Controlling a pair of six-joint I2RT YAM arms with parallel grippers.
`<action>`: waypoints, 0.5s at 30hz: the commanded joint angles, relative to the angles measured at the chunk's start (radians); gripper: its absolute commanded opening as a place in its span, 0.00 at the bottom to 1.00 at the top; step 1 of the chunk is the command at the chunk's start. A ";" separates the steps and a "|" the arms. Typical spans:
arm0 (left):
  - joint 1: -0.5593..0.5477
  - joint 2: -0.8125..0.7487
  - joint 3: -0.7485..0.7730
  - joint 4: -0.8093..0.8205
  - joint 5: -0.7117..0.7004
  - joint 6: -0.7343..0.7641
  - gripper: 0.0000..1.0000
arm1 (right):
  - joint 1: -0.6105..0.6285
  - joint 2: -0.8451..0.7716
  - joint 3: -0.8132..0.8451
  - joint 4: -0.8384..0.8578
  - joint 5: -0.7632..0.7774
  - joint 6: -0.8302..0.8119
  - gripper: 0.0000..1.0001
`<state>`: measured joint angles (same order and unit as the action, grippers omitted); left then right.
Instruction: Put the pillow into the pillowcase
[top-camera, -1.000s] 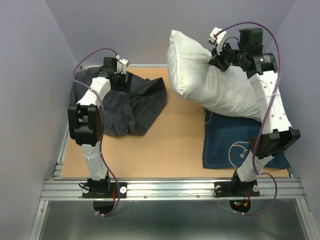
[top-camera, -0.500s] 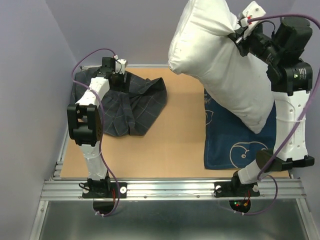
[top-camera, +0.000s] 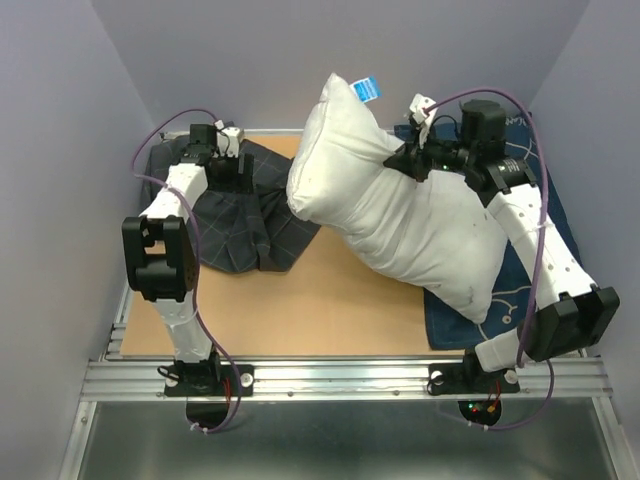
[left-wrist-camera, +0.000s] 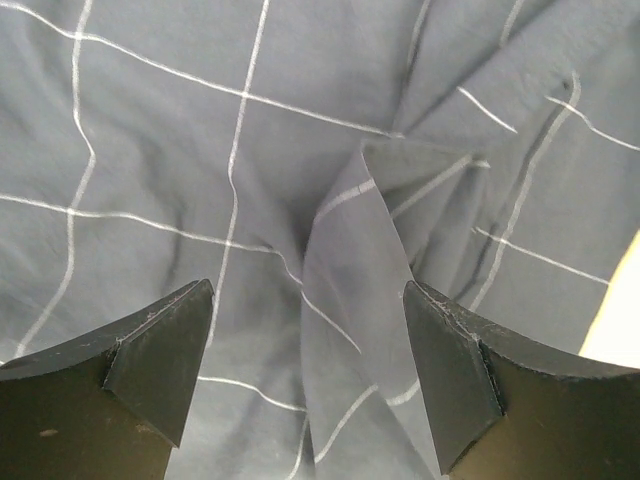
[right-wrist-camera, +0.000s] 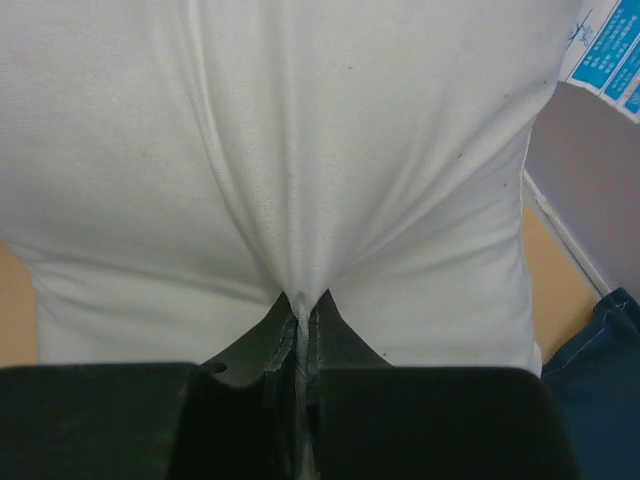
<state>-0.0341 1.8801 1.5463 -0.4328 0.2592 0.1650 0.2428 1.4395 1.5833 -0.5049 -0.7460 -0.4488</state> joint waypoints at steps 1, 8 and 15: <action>0.025 -0.131 -0.048 0.070 0.135 -0.033 0.89 | -0.016 -0.071 -0.017 0.060 -0.045 -0.039 0.00; 0.019 -0.082 0.037 0.040 0.163 -0.019 0.88 | -0.002 -0.117 -0.196 -0.127 -0.122 -0.169 0.01; -0.038 0.027 0.081 0.025 0.129 0.010 0.88 | 0.029 -0.133 -0.310 -0.193 -0.131 -0.243 0.01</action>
<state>-0.0452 1.8591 1.5879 -0.4000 0.3897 0.1509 0.2684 1.3075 1.3186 -0.5949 -0.8860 -0.6342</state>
